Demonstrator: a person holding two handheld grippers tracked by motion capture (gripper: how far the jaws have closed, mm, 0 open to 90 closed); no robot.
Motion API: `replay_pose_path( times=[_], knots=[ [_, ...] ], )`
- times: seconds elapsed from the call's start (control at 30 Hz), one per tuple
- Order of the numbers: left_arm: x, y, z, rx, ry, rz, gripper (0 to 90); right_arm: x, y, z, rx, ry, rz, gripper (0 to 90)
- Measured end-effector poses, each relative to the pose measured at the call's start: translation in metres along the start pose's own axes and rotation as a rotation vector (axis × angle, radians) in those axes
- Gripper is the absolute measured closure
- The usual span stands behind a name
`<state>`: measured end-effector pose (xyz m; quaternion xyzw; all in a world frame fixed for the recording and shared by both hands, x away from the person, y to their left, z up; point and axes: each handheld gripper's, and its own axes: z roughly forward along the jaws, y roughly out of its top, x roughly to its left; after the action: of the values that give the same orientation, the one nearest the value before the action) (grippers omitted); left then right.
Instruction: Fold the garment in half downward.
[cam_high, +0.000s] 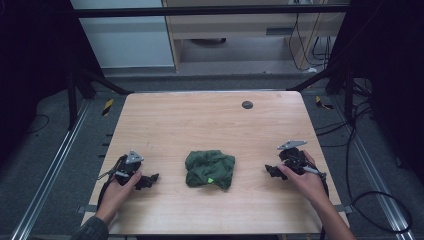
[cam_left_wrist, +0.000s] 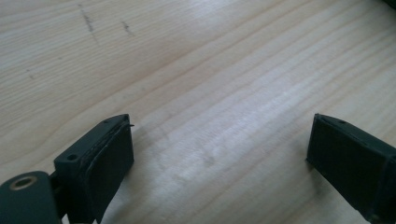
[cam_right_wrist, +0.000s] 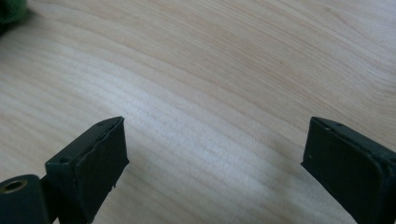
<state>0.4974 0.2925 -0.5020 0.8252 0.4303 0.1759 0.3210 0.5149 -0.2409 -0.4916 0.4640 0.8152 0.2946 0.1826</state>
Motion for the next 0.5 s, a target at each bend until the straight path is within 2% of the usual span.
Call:
replay_pose_path(
  times=[0.17, 0.33, 0.5],
  knots=[
    [0.005, 0.002, 0.006, -0.031, 0.039, -0.011, 5.0, -0.002, 0.006, 0.010, -0.026, -0.041, 0.046, 6.5],
    [0.009, 0.003, 0.011, -0.054, 0.047, -0.037, 3.1, -0.003, 0.009, 0.021, -0.046, -0.093, 0.094, 7.0],
    [0.011, 0.005, 0.013, -0.049, 0.048, -0.036, 1.8, -0.005, 0.009, 0.028, -0.064, -0.104, 0.137, 5.6]
  ],
)
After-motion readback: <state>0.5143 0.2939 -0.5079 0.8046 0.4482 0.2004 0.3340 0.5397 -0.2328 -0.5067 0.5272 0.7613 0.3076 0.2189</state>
